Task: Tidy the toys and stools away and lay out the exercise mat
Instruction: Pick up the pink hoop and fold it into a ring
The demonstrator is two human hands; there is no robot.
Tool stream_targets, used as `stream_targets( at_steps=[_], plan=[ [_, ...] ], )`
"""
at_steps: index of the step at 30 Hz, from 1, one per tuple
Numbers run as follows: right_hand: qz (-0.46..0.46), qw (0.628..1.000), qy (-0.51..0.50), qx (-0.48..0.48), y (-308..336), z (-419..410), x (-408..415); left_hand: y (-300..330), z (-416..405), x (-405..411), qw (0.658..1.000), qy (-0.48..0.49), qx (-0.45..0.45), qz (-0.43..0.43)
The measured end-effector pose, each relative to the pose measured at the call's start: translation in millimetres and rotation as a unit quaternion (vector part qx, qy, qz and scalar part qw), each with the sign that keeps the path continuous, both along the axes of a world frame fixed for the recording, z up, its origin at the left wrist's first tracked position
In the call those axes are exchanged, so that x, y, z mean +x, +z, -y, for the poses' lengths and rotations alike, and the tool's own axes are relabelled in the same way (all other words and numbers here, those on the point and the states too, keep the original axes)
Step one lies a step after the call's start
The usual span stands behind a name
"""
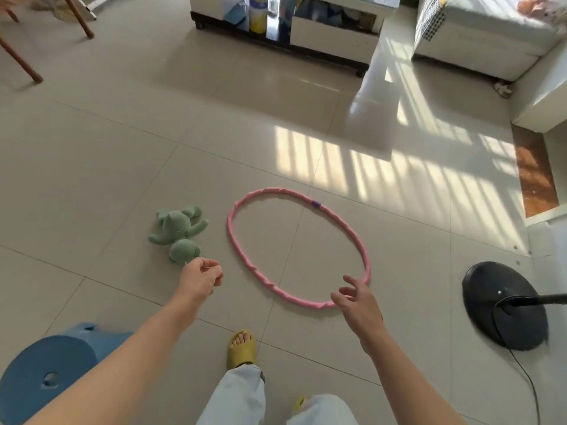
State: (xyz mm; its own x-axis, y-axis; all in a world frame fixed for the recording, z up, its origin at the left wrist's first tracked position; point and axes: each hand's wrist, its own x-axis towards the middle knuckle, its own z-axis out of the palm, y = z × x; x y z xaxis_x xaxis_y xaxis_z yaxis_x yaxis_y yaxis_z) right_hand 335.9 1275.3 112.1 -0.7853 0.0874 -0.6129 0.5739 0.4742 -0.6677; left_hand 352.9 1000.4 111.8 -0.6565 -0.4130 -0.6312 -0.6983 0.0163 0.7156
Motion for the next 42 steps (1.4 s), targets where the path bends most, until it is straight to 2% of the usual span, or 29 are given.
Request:
stream_targets(
  at_steps=[7,15,23,30,35,37,39,42],
  plan=[
    [0.074,0.995,0.055,0.037,-103,14,-48,-93,-11,-56,0.998,-0.025,0.013,0.055],
    [0.162,0.978,0.119,0.058,-297,16,-86,-260,-38,-80,0.993,0.0,0.03,0.116],
    [0.198,0.955,0.195,0.109,-460,4,-86,-407,-62,-82,0.985,0.009,0.04,0.169],
    [0.174,0.93,0.26,0.192,-567,-1,-94,-494,-59,-68,0.979,-0.011,0.035,0.198],
    [0.174,0.846,0.416,0.286,-610,5,-91,-525,-49,-64,0.979,-0.025,0.028,0.198],
    [0.183,0.824,0.455,0.285,-615,5,-92,-528,-46,-63,0.98,-0.028,0.025,0.196],
    [0.214,0.82,0.48,0.226,-609,6,-88,-523,-43,-62,0.981,-0.026,0.022,0.192],
    [0.249,0.845,0.443,0.166,-572,2,-70,-497,-45,-61,0.982,-0.026,0.026,0.186]
  ],
)
